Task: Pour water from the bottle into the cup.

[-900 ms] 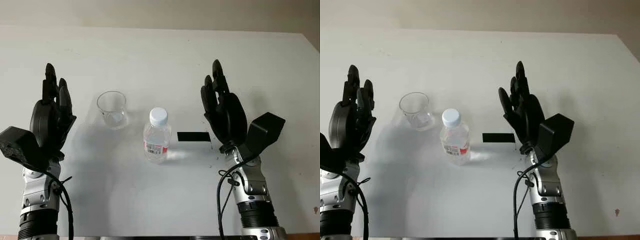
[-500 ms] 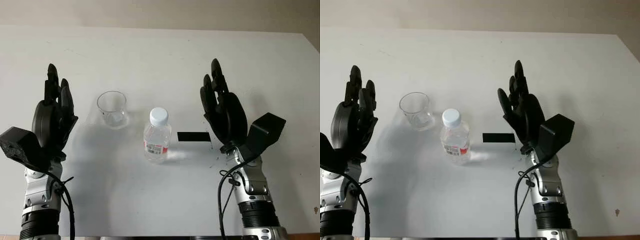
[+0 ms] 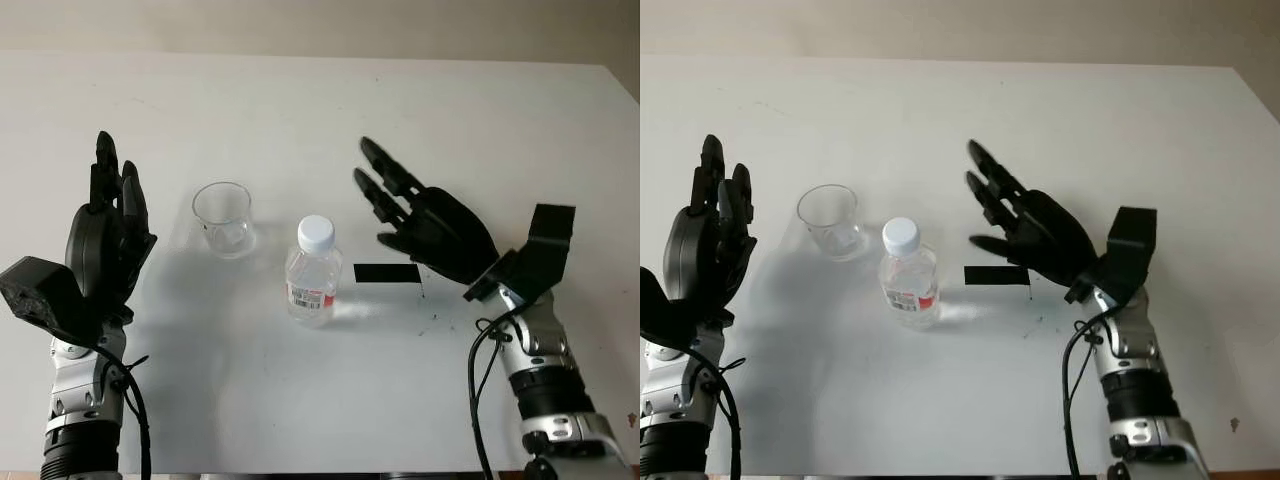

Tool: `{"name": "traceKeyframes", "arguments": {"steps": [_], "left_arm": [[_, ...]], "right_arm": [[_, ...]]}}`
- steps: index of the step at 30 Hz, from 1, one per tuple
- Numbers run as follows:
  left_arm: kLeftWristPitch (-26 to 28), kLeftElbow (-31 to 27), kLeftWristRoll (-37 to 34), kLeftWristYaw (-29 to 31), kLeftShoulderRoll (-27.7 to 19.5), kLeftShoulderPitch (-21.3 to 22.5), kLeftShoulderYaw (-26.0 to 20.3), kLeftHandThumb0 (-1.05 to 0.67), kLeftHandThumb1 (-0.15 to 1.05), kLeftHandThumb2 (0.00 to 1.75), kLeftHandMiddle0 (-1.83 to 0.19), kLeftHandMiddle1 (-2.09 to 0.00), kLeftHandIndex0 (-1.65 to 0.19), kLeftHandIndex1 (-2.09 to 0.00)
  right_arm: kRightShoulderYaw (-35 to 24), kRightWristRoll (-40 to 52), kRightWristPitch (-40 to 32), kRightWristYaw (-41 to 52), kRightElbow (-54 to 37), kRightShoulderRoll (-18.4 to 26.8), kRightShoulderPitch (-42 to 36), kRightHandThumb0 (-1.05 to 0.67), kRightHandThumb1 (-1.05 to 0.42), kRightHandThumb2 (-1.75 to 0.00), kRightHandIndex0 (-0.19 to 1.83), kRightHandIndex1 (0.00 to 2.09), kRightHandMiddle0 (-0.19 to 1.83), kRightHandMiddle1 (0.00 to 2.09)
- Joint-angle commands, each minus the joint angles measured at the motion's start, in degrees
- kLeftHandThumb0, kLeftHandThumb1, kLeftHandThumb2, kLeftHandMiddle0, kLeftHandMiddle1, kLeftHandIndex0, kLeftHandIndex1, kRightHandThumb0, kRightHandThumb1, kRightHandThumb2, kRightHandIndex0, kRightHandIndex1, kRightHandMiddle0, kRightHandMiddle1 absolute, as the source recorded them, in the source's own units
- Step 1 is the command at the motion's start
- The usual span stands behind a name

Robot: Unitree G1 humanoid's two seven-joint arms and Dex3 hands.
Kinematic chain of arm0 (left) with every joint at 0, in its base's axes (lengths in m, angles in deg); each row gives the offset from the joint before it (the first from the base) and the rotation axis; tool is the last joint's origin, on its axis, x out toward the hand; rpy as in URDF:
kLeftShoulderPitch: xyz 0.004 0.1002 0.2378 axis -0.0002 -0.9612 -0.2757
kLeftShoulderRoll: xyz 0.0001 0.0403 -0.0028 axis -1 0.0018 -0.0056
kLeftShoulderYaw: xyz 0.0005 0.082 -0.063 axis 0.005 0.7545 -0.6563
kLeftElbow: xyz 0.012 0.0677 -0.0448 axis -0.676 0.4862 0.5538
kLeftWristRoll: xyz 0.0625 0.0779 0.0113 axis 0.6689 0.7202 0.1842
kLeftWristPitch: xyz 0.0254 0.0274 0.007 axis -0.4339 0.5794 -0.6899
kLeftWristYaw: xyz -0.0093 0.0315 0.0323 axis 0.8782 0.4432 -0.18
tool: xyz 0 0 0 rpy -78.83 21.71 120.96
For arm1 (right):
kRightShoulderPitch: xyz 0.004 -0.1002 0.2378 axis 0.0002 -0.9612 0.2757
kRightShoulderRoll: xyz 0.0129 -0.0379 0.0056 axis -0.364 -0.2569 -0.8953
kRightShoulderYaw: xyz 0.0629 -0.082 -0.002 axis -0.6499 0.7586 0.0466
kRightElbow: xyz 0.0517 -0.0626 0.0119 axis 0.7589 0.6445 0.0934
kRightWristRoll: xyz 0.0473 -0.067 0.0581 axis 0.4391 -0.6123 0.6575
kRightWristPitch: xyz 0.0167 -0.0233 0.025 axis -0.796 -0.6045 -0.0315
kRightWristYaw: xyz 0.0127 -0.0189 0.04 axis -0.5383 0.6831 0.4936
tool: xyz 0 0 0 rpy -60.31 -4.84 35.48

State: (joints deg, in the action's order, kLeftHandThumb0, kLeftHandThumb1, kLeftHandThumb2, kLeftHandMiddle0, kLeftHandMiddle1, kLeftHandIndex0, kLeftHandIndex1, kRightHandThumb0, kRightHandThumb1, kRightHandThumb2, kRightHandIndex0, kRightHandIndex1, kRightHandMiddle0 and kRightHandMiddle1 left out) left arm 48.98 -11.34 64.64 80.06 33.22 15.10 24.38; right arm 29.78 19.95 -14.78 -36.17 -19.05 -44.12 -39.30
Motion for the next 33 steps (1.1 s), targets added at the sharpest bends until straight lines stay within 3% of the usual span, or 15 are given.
{"name": "traceKeyframes", "arguments": {"steps": [1, 17, 33], "left_arm": [[-0.17, -0.98, 0.0, 0.02, -0.11, -0.06, 0.17, -0.82, 1.05, 0.63, 0.16, -0.05, 0.19, -0.02], [-0.39, -0.31, 0.51, -0.4, -0.54, 0.4, 0.09, -0.82, 1.05, 0.64, 0.15, -0.05, 0.19, -0.02], [-0.81, -0.27, 0.24, -0.58, -0.39, 0.27, -0.03, -0.82, 1.05, 0.63, 0.15, -0.06, 0.19, -0.02]], "right_arm": [[1.03, -1.08, 1.36, 1.92, 1.66, 1.49, 1.83, -0.88, -0.83, -0.04, -0.09, 0.06, -0.1, 0.05], [6.48, -3.78, 4.69, 14.21, 9.25, 0.64, 8.49, -0.95, -0.79, -0.05, -0.09, 0.06, -0.08, 0.06], [7.38, -3.28, 4.01, 22.16, 16.07, -1.27, 11.76, -0.96, -0.76, -0.05, 0.17, 0.21, 0.06, 0.16]]}}
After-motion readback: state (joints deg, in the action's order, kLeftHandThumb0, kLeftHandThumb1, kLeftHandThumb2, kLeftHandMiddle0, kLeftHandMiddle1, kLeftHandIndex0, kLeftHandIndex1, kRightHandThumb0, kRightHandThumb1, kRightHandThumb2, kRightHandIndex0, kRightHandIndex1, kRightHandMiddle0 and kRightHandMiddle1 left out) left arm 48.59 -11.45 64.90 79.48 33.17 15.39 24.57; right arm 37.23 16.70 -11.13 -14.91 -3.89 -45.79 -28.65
